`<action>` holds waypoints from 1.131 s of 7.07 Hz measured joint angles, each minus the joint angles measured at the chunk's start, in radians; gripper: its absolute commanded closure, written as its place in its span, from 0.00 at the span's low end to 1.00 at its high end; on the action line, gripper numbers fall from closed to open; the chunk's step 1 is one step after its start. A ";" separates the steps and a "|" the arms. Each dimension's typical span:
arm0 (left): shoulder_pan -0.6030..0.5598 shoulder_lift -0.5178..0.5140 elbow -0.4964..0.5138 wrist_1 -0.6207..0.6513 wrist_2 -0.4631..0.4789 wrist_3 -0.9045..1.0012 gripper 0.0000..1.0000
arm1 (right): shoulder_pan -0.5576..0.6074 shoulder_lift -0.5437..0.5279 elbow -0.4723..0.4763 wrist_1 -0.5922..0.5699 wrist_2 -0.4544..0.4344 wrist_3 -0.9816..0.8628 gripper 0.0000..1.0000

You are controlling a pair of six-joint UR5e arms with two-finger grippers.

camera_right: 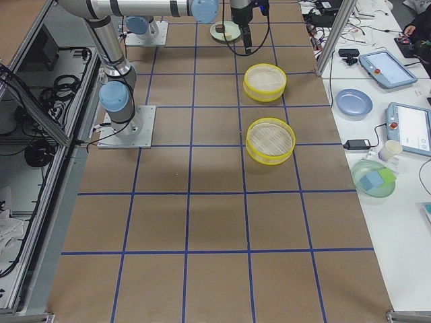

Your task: Stack buns with steamer

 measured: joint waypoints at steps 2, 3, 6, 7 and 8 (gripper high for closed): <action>0.041 -0.014 -0.057 0.010 -0.005 0.028 0.00 | -0.019 0.010 -0.002 -0.002 0.010 -0.003 0.00; 0.059 -0.021 -0.092 0.014 -0.006 0.033 0.00 | -0.064 0.027 -0.005 -0.004 0.032 -0.025 0.00; 0.072 -0.101 -0.188 0.139 -0.006 0.033 0.00 | -0.249 0.177 -0.017 -0.075 0.099 -0.180 0.00; 0.073 -0.138 -0.197 0.160 -0.007 0.031 0.00 | -0.326 0.243 -0.028 -0.114 0.094 -0.248 0.00; 0.073 -0.176 -0.201 0.171 -0.009 0.030 0.00 | -0.408 0.311 -0.041 -0.160 0.082 -0.326 0.01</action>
